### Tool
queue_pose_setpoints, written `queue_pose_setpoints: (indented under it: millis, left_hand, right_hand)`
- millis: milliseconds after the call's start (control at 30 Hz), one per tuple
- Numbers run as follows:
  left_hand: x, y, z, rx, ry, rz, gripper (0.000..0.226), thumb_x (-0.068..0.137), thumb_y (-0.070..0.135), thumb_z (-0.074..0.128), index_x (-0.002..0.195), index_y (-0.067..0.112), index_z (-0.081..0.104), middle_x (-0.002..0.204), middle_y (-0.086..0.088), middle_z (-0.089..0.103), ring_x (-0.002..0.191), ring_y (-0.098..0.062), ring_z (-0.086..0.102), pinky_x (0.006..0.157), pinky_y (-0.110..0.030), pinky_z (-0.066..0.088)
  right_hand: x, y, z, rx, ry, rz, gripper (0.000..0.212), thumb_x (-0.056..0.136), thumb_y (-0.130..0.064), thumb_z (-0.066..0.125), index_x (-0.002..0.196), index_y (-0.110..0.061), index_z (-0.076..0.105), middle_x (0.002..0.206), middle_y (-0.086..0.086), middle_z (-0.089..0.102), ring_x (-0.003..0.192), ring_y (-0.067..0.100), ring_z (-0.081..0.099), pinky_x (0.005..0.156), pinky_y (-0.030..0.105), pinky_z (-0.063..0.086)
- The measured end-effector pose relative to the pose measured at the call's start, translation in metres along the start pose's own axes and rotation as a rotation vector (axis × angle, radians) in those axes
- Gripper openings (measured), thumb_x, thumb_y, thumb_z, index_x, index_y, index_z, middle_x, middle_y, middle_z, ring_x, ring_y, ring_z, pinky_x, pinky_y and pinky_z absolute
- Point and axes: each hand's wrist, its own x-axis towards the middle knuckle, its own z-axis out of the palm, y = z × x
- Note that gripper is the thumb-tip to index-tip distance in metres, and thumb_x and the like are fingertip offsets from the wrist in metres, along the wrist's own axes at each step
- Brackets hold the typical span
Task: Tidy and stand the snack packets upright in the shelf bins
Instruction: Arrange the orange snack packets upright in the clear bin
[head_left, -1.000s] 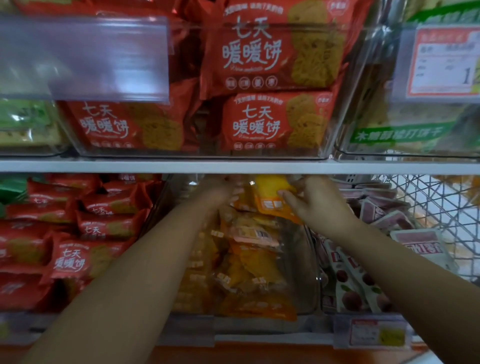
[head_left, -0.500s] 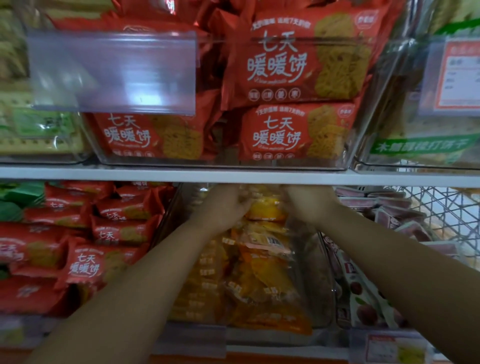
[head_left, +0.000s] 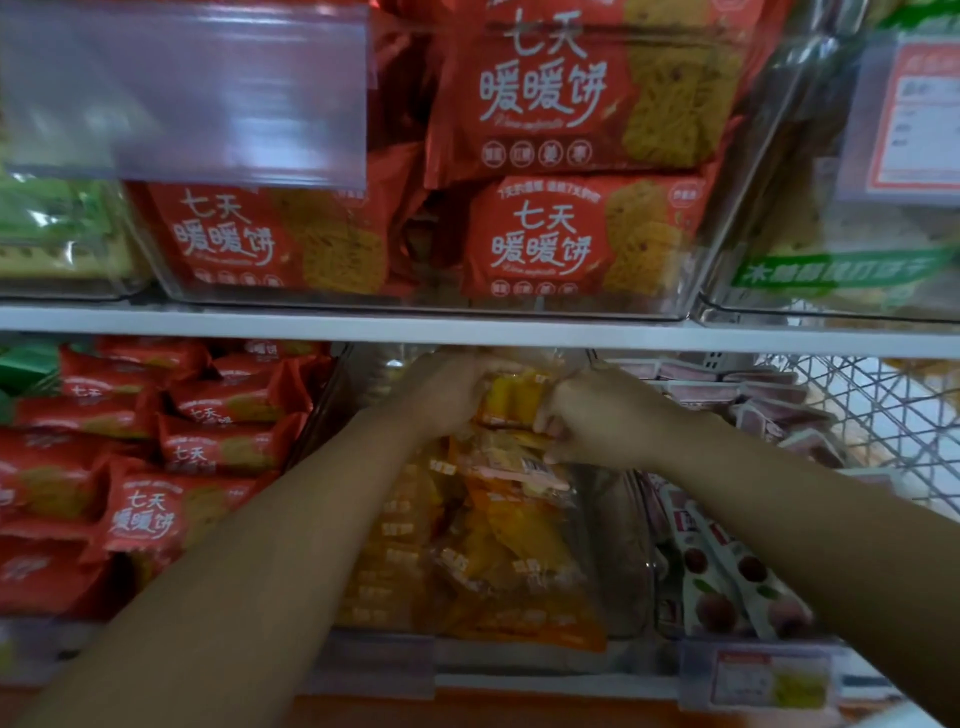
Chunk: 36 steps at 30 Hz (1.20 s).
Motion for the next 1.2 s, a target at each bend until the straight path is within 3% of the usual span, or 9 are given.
queue_pose_setpoints:
  millis: [100,200,400,533,633,800,933,1067,1200]
  left_hand:
    - [0.0,-0.005,0.0,-0.028,-0.013,0.024,0.045,0.095,0.012,0.047,0.132,0.037,0.052,0.137,-0.003,0.054,0.124,-0.023,0.05,0.1,-0.034,0.042]
    - [-0.001,-0.011,0.002,-0.033,-0.01,0.036,0.045,0.095,0.011,0.046,0.133,0.035,0.052,0.139,-0.003,0.052,0.127,-0.022,0.048,0.104,-0.031,0.038]
    - [-0.002,-0.017,0.004,-0.103,-0.067,0.017,0.045,0.097,0.01,0.041,0.136,0.033,0.049,0.145,-0.006,0.045,0.129,-0.023,0.045,0.104,-0.034,0.039]
    - [-0.001,-0.015,0.004,-0.099,-0.079,-0.004,0.05,0.096,0.013,0.046,0.138,0.039,0.043,0.151,-0.004,0.036,0.134,-0.019,0.037,0.108,-0.031,0.033]
    - [-0.005,-0.011,0.0,-0.063,-0.116,-0.033,0.056,0.094,0.014,0.05,0.141,0.042,0.037,0.151,-0.005,0.034,0.129,-0.02,0.043,0.101,-0.026,0.035]
    - [-0.009,-0.009,-0.004,-0.126,-0.168,-0.056,0.058,0.093,0.011,0.052,0.14,0.041,0.037,0.14,-0.004,0.048,0.108,-0.012,0.059,0.085,-0.02,0.042]
    - [-0.008,-0.011,-0.004,-0.253,-0.224,-0.112,0.072,0.087,0.006,0.06,0.141,0.044,0.032,0.139,-0.004,0.046,0.106,-0.014,0.059,0.089,-0.033,0.051]
    - [-0.009,-0.01,-0.004,-0.294,-0.272,-0.099,0.086,0.079,0.021,0.074,0.145,0.043,0.023,0.147,0.0,0.038,0.118,-0.019,0.052,0.095,-0.037,0.049]
    - [-0.019,-0.001,-0.012,-0.154,-0.014,-0.03,0.057,0.082,0.016,0.067,0.135,0.021,0.044,0.122,-0.003,0.055,0.112,-0.021,0.054,0.089,-0.028,0.044]
  right_hand:
    - [0.015,-0.003,0.005,-0.103,-0.04,0.045,0.032,0.079,-0.045,0.067,0.097,-0.019,0.067,0.093,0.0,0.067,0.089,0.022,0.062,0.073,0.03,0.049]
    - [0.022,-0.007,0.005,-0.112,-0.059,0.073,0.017,0.087,-0.032,0.059,0.082,-0.016,0.06,0.08,0.001,0.054,0.085,0.025,0.059,0.058,0.025,0.037]
    - [0.008,0.019,0.012,0.126,0.468,0.083,0.023,0.088,-0.024,0.048,0.092,-0.018,0.07,0.095,0.006,0.071,0.091,0.028,0.064,0.079,0.037,0.051]
    - [0.004,0.011,0.004,0.095,0.167,0.041,0.022,0.082,-0.04,0.064,0.099,-0.027,0.069,0.099,-0.009,0.07,0.093,0.012,0.062,0.078,0.026,0.047]
    - [0.014,0.002,0.007,-0.132,0.058,0.081,0.035,0.075,-0.054,0.065,0.094,-0.024,0.069,0.092,-0.004,0.067,0.09,0.018,0.061,0.069,0.028,0.045]
    - [0.025,0.005,0.015,-0.094,0.253,0.208,0.02,0.09,-0.025,0.048,0.094,-0.02,0.067,0.098,0.003,0.067,0.092,0.025,0.061,0.066,0.026,0.038]
    - [0.023,0.013,0.018,0.007,0.344,0.227,0.027,0.094,-0.03,0.045,0.11,-0.021,0.064,0.117,0.004,0.062,0.112,0.026,0.053,0.09,0.033,0.041]
    - [0.029,0.02,0.022,0.111,0.325,0.259,0.029,0.095,-0.032,0.047,0.115,-0.017,0.062,0.121,0.006,0.061,0.116,0.024,0.052,0.097,0.034,0.038]
    - [0.035,0.021,0.024,0.344,0.311,0.343,0.025,0.091,-0.034,0.057,0.105,-0.014,0.063,0.11,0.003,0.065,0.107,0.019,0.057,0.096,0.031,0.041]
